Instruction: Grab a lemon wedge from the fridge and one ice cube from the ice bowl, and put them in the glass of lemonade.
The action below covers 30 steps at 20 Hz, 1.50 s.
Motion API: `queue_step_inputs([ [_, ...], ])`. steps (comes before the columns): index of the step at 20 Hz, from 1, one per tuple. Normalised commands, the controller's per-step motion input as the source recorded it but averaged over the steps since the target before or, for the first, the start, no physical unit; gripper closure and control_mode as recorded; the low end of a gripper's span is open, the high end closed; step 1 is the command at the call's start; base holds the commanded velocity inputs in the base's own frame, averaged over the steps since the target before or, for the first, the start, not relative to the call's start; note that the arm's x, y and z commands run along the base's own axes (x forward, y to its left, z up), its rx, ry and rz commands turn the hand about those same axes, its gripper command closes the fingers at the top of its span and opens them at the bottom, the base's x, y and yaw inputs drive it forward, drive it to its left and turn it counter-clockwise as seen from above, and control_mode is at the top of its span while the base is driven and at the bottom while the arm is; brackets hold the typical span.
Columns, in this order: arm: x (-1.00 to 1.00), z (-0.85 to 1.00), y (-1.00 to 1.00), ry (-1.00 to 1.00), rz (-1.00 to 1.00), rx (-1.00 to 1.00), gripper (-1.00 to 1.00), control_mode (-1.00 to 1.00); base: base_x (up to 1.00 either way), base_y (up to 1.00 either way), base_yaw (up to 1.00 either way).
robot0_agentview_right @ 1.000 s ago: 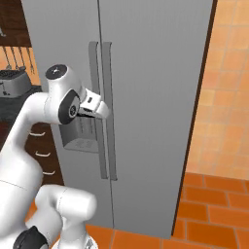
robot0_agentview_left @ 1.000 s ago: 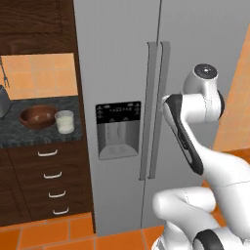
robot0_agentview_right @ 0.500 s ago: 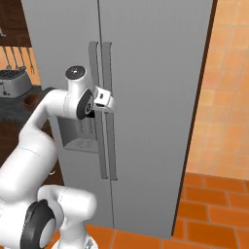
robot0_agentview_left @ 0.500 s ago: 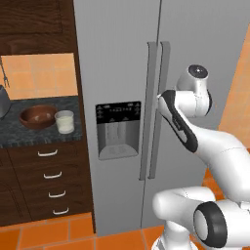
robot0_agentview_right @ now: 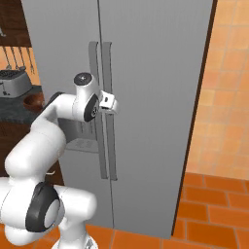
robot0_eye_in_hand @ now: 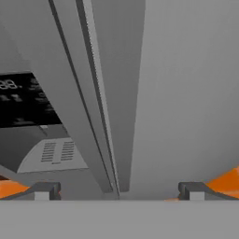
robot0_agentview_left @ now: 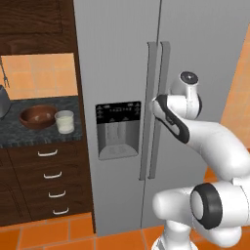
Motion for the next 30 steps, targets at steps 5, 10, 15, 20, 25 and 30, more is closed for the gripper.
queue_step_inputs([
  [5,0.21,0.43,0.01,-0.11,0.00,0.00,-1.00,-1.00,0.00,0.00,0.00],
  [10,0.20,0.56,0.00,-0.15,0.00,0.00,-1.00,-1.00,0.00,0.00,0.00],
  [15,0.51,-0.02,-0.02,-0.03,0.00,-0.02,-1.00,-1.00,0.00,0.00,0.00],
  [20,0.19,-0.15,-0.23,0.00,0.00,0.00,-1.00,-1.00,0.00,0.00,0.00],
  [25,0.36,-0.17,-0.02,0.00,0.00,0.00,-1.00,-1.00,0.00,0.00,0.00],
  [30,0.55,-0.34,0.00,-0.01,0.00,0.00,-1.00,-1.00,0.00,0.00,0.00],
])
